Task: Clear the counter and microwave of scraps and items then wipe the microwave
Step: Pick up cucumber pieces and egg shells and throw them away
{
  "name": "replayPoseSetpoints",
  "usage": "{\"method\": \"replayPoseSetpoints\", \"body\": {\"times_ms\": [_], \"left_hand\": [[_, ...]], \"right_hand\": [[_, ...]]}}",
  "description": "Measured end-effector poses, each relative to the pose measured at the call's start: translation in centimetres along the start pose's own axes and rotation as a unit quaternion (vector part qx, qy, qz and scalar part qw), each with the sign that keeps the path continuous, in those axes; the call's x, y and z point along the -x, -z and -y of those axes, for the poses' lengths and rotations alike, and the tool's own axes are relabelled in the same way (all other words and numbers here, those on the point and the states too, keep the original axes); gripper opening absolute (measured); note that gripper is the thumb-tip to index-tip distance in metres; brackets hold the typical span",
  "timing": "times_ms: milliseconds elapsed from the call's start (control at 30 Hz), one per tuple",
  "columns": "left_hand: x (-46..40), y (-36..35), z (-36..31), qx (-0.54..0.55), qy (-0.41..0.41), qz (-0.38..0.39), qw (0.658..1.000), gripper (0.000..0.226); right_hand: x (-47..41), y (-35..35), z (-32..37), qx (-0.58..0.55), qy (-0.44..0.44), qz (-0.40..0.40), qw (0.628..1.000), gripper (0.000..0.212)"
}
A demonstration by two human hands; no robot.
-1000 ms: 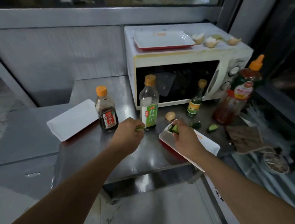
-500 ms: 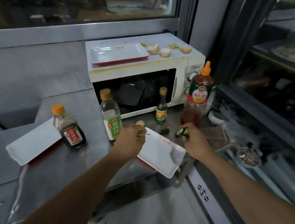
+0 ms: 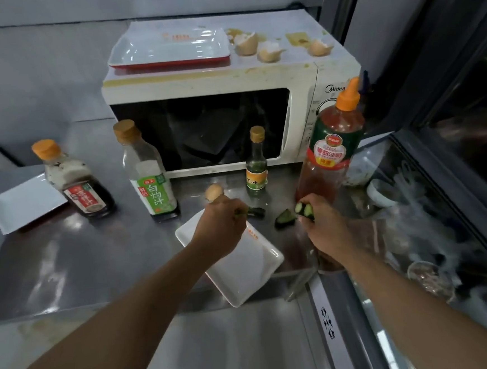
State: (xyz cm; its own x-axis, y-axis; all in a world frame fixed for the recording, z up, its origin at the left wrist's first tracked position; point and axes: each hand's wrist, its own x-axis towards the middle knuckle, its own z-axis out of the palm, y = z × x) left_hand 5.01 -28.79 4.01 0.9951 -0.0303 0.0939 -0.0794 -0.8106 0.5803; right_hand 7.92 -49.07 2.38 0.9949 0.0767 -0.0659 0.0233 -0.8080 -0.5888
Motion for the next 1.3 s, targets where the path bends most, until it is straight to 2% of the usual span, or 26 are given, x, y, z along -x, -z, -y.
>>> {"method": "replayPoseSetpoints", "body": {"times_ms": [200,300,500,667,867,1300], "left_hand": [[-0.9,-2.3,1.0,0.005,0.034,-0.010,0.999,0.024],[-1.4,-3.1,1.8,0.005,0.027,-0.013,1.000,0.023],[-2.2,-4.3,2.7,0.024,0.010,-0.015,1.000,0.022],[-2.5,-4.5,3.6,0.032,0.003,-0.018,0.999,0.020],[-2.9,-4.5,4.7,0.030,0.011,-0.024,0.999,0.021],[-4.5,-5.0,4.1,0.024,-0.004,-0.007,1.000,0.020]], "right_hand": [[-2.0,-2.2,-1.4,0.021,0.054,0.052,0.997,0.030],[-2.9,-3.3,-2.2,0.028,0.088,0.069,0.993,0.030],[-3.7,-5.4,-3.9,0.072,0.109,0.099,0.987,0.045],[-3.7,-5.8,-3.9,0.117,0.154,0.067,0.979,0.045],[-4.3,-6.3,-3.4,0.133,0.145,0.043,0.980,0.039],[-3.8,-4.4,-2.1,0.031,0.123,0.010,0.992,0.026]]}}
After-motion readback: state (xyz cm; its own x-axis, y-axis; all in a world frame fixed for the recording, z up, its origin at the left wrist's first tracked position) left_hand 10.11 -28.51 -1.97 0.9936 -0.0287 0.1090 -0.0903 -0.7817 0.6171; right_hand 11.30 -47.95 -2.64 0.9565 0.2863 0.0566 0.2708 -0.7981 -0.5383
